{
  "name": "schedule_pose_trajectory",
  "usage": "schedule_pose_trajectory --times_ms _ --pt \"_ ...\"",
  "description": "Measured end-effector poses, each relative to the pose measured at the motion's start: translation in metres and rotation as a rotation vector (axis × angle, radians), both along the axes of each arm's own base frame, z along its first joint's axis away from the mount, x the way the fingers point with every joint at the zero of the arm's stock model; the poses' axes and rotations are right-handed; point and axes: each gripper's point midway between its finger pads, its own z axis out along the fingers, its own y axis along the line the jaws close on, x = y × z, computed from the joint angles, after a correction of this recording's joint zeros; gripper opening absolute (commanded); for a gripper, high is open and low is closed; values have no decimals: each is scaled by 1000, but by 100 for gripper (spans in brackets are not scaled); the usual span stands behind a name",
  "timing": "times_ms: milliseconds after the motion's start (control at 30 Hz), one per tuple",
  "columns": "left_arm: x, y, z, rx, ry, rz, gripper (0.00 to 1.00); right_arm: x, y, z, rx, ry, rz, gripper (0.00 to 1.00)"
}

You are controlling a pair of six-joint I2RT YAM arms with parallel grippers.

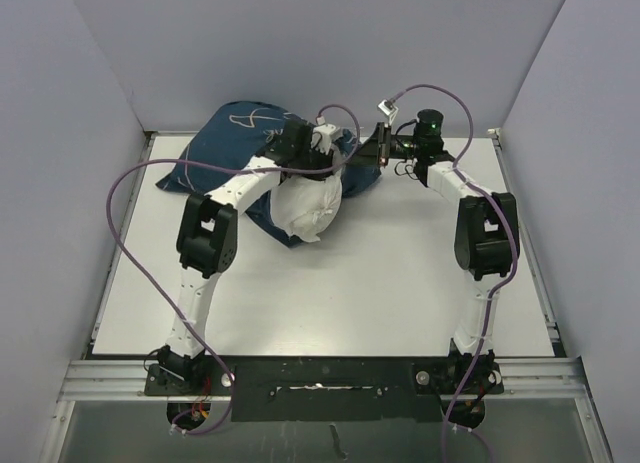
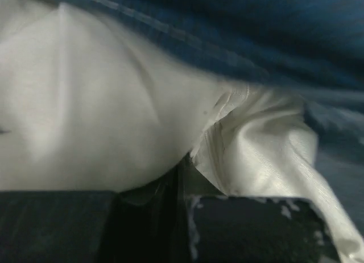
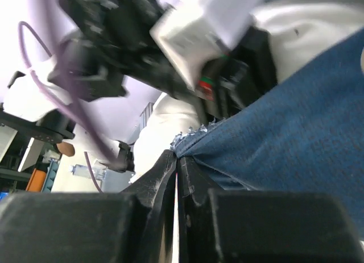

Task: Put the pillow into the pillowcase
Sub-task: Stuff the pillow into the pillowcase.

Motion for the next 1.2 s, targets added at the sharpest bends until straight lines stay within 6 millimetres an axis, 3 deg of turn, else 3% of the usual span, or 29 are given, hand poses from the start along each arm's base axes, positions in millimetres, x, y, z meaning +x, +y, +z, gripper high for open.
schedule_pose_trajectory --times_ms 67,100,267,333,400,500,633,700,800,1033,1200 --pt "-4 3 -31 10 42 9 1 1 -3 10 26 -1 1 0" --pt "-3 3 -33 -5 38 10 1 1 -4 14 35 6 4 0" --pt "1 -18 -3 -176 -38 -31 3 2 -3 31 71 -20 7 0" --pt "-5 -28 0 -261 -36 -61 14 1 -2 33 75 -24 11 0" --pt "-14 -34 -1 -335 -30 -86 36 1 -3 28 65 -8 11 0" --pt "-27 -34 4 -426 -27 -92 54 5 -2 6 11 53 -6 0" --pt "-43 -18 36 -544 -18 -80 60 11 -1 -31 -66 128 -38 0" --pt "-45 -2 50 -608 6 -82 70 11 -1 -47 -97 159 -52 0" --pt "-49 19 68 -684 56 -112 77 17 1 -63 -139 161 -77 0" --pt "-61 42 98 -693 130 -139 85 17 17 -71 -193 109 -73 0" --pt "-82 51 138 -645 93 -123 98 15 20 -72 -200 91 -65 0"
